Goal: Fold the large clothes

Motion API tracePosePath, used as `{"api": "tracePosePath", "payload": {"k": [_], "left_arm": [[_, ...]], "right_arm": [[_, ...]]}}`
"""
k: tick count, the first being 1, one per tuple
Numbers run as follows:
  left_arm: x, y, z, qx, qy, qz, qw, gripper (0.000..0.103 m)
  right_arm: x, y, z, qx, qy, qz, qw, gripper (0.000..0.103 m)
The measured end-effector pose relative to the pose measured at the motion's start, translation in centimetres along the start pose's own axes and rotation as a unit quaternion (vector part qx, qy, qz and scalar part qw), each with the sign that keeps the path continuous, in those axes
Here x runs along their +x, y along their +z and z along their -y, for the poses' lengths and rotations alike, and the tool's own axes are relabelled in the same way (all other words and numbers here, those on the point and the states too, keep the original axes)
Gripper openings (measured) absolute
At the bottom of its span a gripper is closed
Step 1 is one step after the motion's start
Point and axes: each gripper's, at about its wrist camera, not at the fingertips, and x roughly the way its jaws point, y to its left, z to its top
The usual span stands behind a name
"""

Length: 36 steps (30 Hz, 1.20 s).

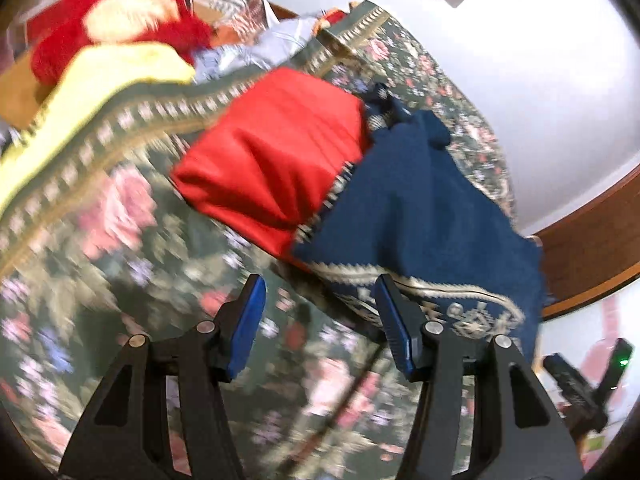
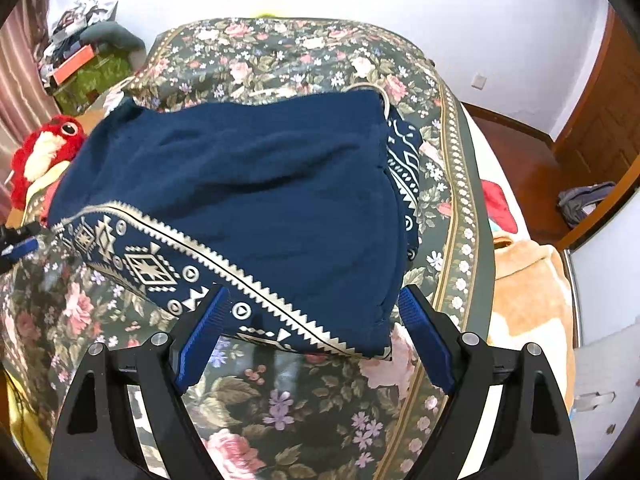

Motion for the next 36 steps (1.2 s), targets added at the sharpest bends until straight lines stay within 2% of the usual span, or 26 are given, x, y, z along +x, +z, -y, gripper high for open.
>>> {"api": "tracePosePath", "payload": {"k": [3, 8, 11, 13, 16, 19, 22, 24, 26, 28, 30, 32, 34, 35, 36], "left_arm": [[1.4, -0.5, 0.1, -0.025, -0.068, -0.03, 0.9969, 0.056], [4.7, -0.5, 0.3, -0.067, -0.143, -0.065, 0.9854, 0.056], [6.4, -0.2, 0.4, -0.068, -0.146, -0.066, 0.9848, 0.056], [7.4, 0.2, 0.3, -0.066, -0.13, -0.06, 0.9875, 0.055], [7.1, 0.7, 0.5, -0.066, -0.136, -0.043, 0.9875, 0.049], [4.6, 0.8, 2.1, -0.025, -0.127, 0.0, 0.9916, 0.037], [1.3, 0.6, 4.4, 0.033, -0.128, 0.062, 0.9892, 0.037], [0.5, 0.9, 5.9, 0.075, -0.107, 0.087, 0.9876, 0.037], [1.5, 1.4, 6.2, 0.08, -0.084, 0.089, 0.9892, 0.037], [3.3, 2.2, 5.1, 0.048, -0.068, 0.073, 0.9938, 0.037], [5.2, 2.6, 3.3, 0.004, -0.082, 0.052, 0.9953, 0.037], [6.3, 2.8, 2.3, -0.018, -0.099, 0.047, 0.9938, 0.035], [6.1, 2.4, 2.3, -0.01, -0.099, 0.054, 0.9936, 0.025], [5.3, 2.2, 2.6, 0.007, -0.096, 0.057, 0.9938, 0.016], [4.8, 2.2, 3.2, 0.021, -0.093, 0.06, 0.9937, 0.013]], "right_arm": [[-0.4, 0.1, -0.7, -0.005, 0.003, 0.004, 1.0, 0.084], [-0.6, 0.0, -1.8, -0.022, 0.001, 0.005, 1.0, 0.084], [-0.4, -0.1, -2.4, -0.029, 0.002, 0.001, 1.0, 0.084], [-0.1, -0.1, -2.7, -0.033, 0.002, -0.003, 0.999, 0.084], [0.0, -0.1, -3.1, -0.039, -0.004, -0.005, 0.999, 0.084], [0.0, 0.0, -3.4, -0.045, -0.006, -0.002, 0.999, 0.084], [0.2, 0.2, -3.7, -0.046, -0.005, -0.002, 0.999, 0.084], [0.5, 0.4, -3.8, -0.043, -0.002, -0.004, 0.999, 0.084], [0.8, 0.5, -3.9, -0.038, 0.003, -0.007, 0.999, 0.084], [1.0, 0.6, -4.0, -0.032, 0.012, -0.01, 0.999, 0.084], [1.1, 0.6, -4.1, -0.029, 0.02, -0.011, 0.999, 0.084], [1.2, 0.5, -4.3, -0.031, 0.019, -0.012, 0.999, 0.084], [1.2, 0.5, -4.3, -0.036, 0.015, -0.013, 0.999, 0.084], [1.3, 0.6, -4.3, -0.04, 0.009, -0.014, 0.999, 0.084], [1.3, 0.7, -4.3, -0.04, 0.006, -0.014, 0.999, 0.084]]}}
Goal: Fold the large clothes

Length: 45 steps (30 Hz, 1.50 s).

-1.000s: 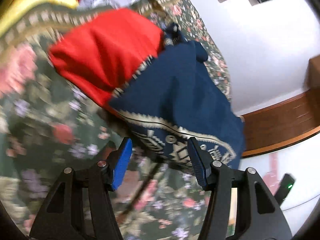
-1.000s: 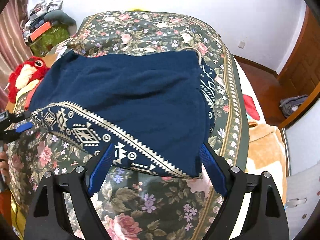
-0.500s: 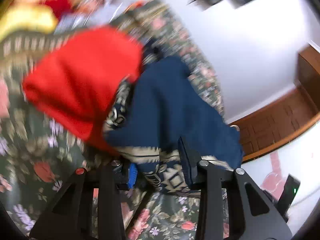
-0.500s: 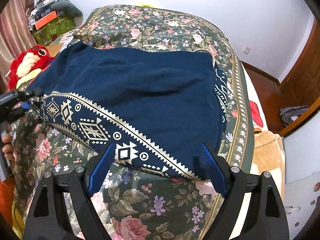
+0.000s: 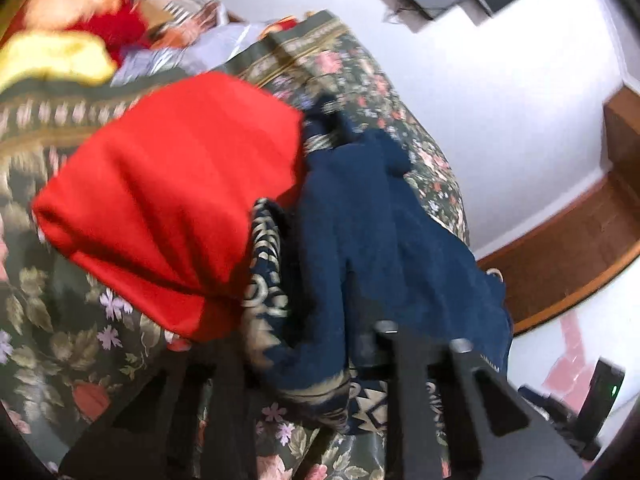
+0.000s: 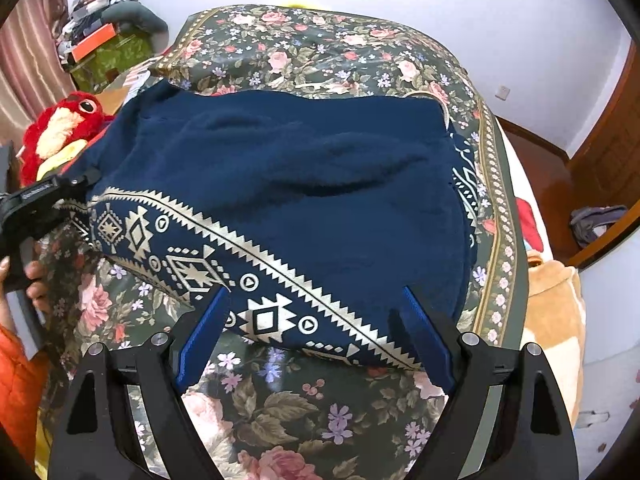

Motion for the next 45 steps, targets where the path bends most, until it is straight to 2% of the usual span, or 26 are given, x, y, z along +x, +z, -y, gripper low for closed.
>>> {"api": "tracePosePath", "payload": {"k": [2, 6, 11, 14, 18, 20, 24, 28, 30, 32, 35, 37, 39, 41, 45], "left_arm": [[-1.2, 0.5, 1.7, 0.024, -0.006, 0.011, 0.9996, 0.01], [-4.6, 1.9, 4.6, 0.036, -0.045, 0.056, 0.9968, 0.008], [-7.9, 3.3, 9.3, 0.073, -0.064, 0.095, 0.9907, 0.008], [-8.9, 3.4, 11.9, 0.103, -0.066, 0.114, 0.9858, 0.008], [-7.7, 2.6, 15.1, 0.139, -0.051, 0.1, 0.9839, 0.008], [-6.5, 2.1, 16.4, 0.149, -0.046, 0.085, 0.9841, 0.008], [-4.6, 1.0, 19.3, 0.159, -0.056, 0.066, 0.9835, 0.008], [-2.8, -0.3, 23.9, 0.183, -0.072, 0.044, 0.9794, 0.008], [-1.7, -1.6, 26.0, 0.199, -0.08, 0.028, 0.9762, 0.008], [-0.5, -3.7, 28.0, 0.212, -0.091, 0.0, 0.973, 0.008], [2.6, -7.8, 30.2, 0.222, -0.108, -0.071, 0.9664, 0.008], [4.2, -10.0, 31.0, 0.236, -0.113, -0.109, 0.9591, 0.008], [6.5, -13.1, 31.4, 0.262, -0.094, -0.158, 0.9472, 0.008], [7.9, -15.0, 31.3, 0.276, -0.073, -0.189, 0.9396, 0.008], [9.3, -17.3, 29.7, 0.27, -0.053, -0.238, 0.9315, 0.008]], "right_arm": [[0.0, 0.4, 0.0, 0.005, -0.002, 0.0, 1.0, 0.084], [-0.6, 2.0, -0.3, 0.014, 0.008, 0.013, 1.0, 0.084], [-0.7, 4.7, -2.4, 0.017, 0.046, 0.034, 0.998, 0.084], [1.1, 5.3, -4.3, 0.004, 0.079, 0.018, 0.997, 0.084], [4.6, 4.5, -6.2, -0.013, 0.095, -0.017, 0.995, 0.084], [6.3, 4.0, -5.9, -0.004, 0.111, -0.036, 0.993, 0.085], [6.1, 3.7, -3.0, 0.027, 0.163, -0.058, 0.985, 0.085], [2.7, 2.3, 1.9, 0.083, 0.168, -0.029, 0.982, 0.085], [0.8, 1.1, 4.5, 0.098, 0.153, -0.01, 0.983, 0.085], [-1.2, -0.5, 7.6, 0.116, 0.117, 0.008, 0.986, 0.085], [-2.9, -3.1, 10.9, 0.131, 0.07, 0.017, 0.989, 0.085], [-3.7, -5.0, 12.6, 0.14, 0.056, 0.015, 0.988, 0.085], [-4.0, -6.4, 13.7, 0.145, 0.041, 0.006, 0.989, 0.085], [-4.2, -8.0, 14.6, 0.143, 0.026, -0.001, 0.989, 0.085], [-4.9, -9.7, 15.2, 0.142, 0.02, -0.013, 0.99, 0.085]]}}
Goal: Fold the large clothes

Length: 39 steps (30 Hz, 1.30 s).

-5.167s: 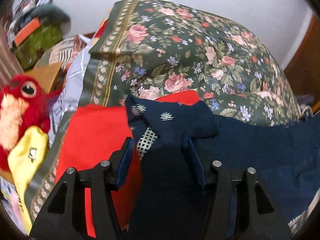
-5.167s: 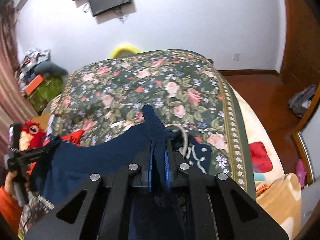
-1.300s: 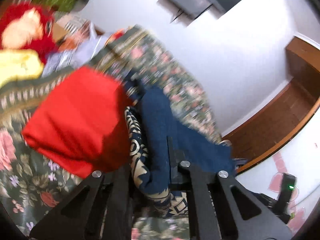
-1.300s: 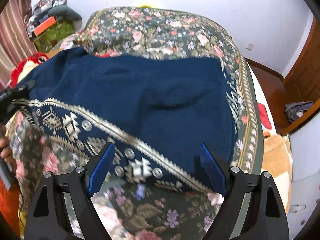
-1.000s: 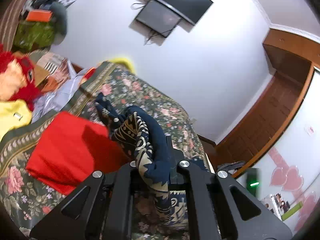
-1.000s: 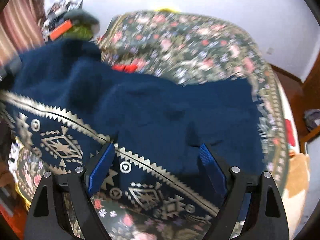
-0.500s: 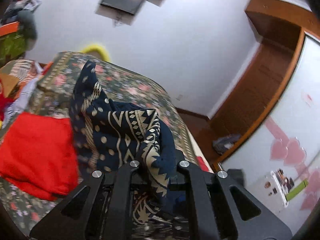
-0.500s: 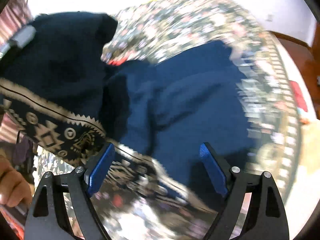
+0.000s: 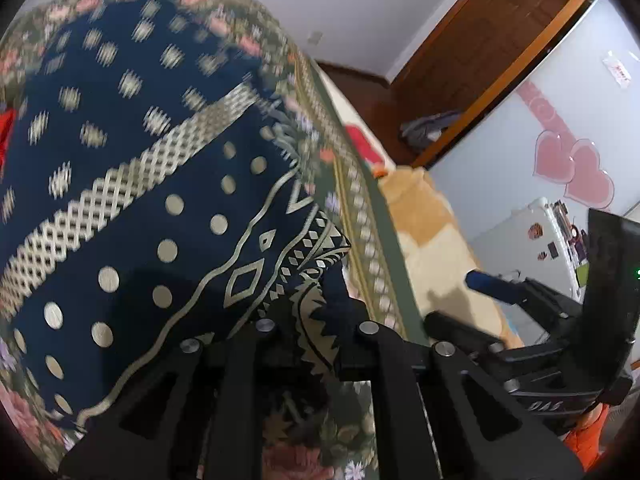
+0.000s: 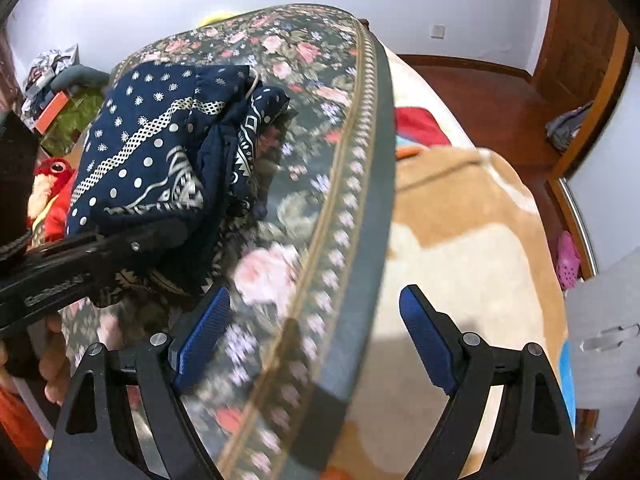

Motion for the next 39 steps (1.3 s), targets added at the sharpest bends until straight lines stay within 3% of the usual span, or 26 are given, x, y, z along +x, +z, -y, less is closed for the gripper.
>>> {"api": "tracePosePath", "payload": {"k": [2, 6, 11, 16, 20, 26, 30, 33, 36, 39], "left_arm": [[-0.7, -0.6, 0.5, 0.01, 0.004, 0.0, 0.9999, 0.008], [-3.2, -1.5, 2.5, 0.058, 0.018, -0.003, 0.9982, 0.031], [-7.0, -2.2, 3.8, 0.101, 0.018, 0.011, 0.9946, 0.032], [-11.6, -2.0, 1.6, 0.107, 0.056, 0.058, 0.991, 0.04], [-13.5, -0.7, -1.9, 0.104, 0.118, 0.091, 0.9834, 0.049], [-12.5, 1.4, -7.9, 0.062, 0.142, 0.072, 0.9854, 0.049], [-10.1, 3.0, -12.0, 0.019, 0.116, 0.042, 0.9922, 0.05], [-9.5, 3.5, -14.1, -0.01, 0.078, 0.045, 0.9959, 0.062], [-8.5, 4.0, -15.4, -0.033, 0.04, 0.041, 0.9979, 0.067], [-7.1, 4.5, -16.6, -0.059, -0.004, 0.03, 0.9978, 0.076]], "right_arm": [[-0.4, -0.3, 0.2, 0.003, 0.002, 0.0, 1.0, 0.085], [-1.3, -0.2, 0.0, 0.004, 0.006, 0.009, 1.0, 0.085], [-2.9, 0.7, -1.1, 0.005, 0.023, 0.034, 0.999, 0.085], [-3.6, 2.1, -3.3, -0.005, 0.047, 0.053, 0.997, 0.085], [-2.5, 3.6, -5.6, -0.017, 0.064, 0.055, 0.996, 0.085], [0.9, 5.7, -8.6, -0.043, 0.07, 0.041, 0.996, 0.085], [3.9, 6.9, -8.5, -0.033, 0.062, 0.025, 0.997, 0.085], [6.3, 7.5, -7.4, -0.005, 0.064, 0.003, 0.998, 0.085], [8.3, 7.8, -5.8, 0.029, 0.093, -0.021, 0.995, 0.087], [9.8, 7.7, -4.4, 0.063, 0.121, -0.039, 0.99, 0.096]]}}
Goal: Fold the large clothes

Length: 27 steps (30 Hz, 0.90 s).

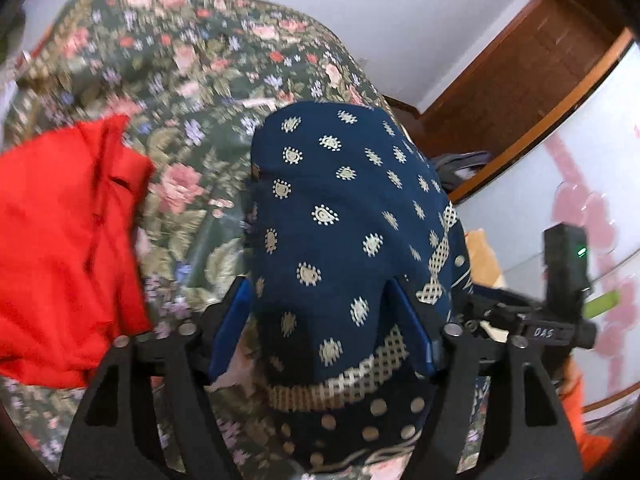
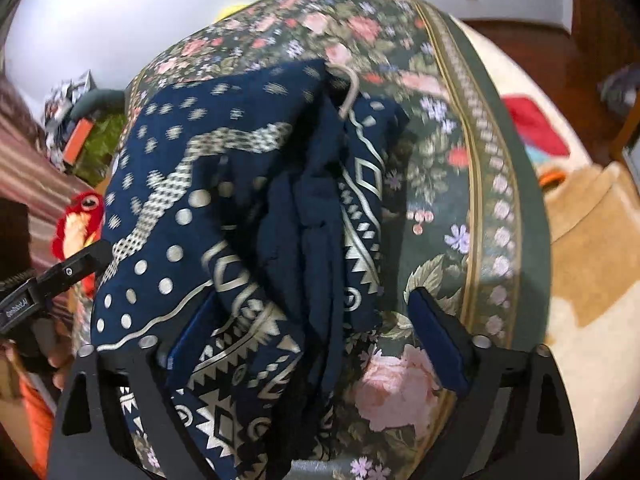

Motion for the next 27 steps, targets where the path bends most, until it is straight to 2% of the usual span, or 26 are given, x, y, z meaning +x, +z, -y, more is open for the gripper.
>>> {"api": "tracePosePath", "payload": {"k": [6, 15, 17, 19, 20, 21, 23, 25, 27], "left_arm": [[2.1, 0.8, -1.4, -0.044, -0.063, -0.02, 0.9968, 0.086], [4.4, 1.7, -2.8, -0.089, -0.116, -0.044, 0.9882, 0.089], [4.7, 1.8, -3.0, -0.097, -0.124, -0.046, 0.9865, 0.089], [4.7, 1.8, -2.9, -0.098, -0.124, -0.044, 0.9865, 0.088], [4.6, 1.8, -2.8, -0.096, -0.123, -0.043, 0.9868, 0.087], [4.4, 1.8, -2.6, -0.093, -0.121, -0.04, 0.9875, 0.084], [3.9, 1.5, -2.4, -0.091, -0.121, -0.036, 0.9878, 0.078], [3.1, 1.2, -1.8, -0.087, -0.122, -0.031, 0.9883, 0.072], [2.3, 1.0, -1.3, -0.077, -0.124, -0.024, 0.989, 0.065]], "right_arm": [[1.4, 0.2, 1.2, 0.018, 0.042, -0.013, 0.999, 0.1], [1.9, 0.5, 0.8, 0.011, 0.076, 0.007, 0.997, 0.099], [1.9, 0.5, 0.7, 0.01, 0.093, 0.012, 0.996, 0.085], [1.7, 0.5, 0.6, 0.017, 0.098, 0.015, 0.995, 0.08], [1.5, 0.4, 0.6, 0.017, 0.102, 0.016, 0.994, 0.07], [1.3, 0.4, 0.5, 0.016, 0.106, 0.018, 0.994, 0.066], [0.5, 0.3, 0.1, 0.011, 0.101, 0.026, 0.994, 0.048], [-0.1, 0.4, -0.4, 0.008, 0.096, 0.032, 0.995, 0.038], [-0.6, 0.5, -0.7, 0.011, 0.096, 0.032, 0.995, 0.034]]}}
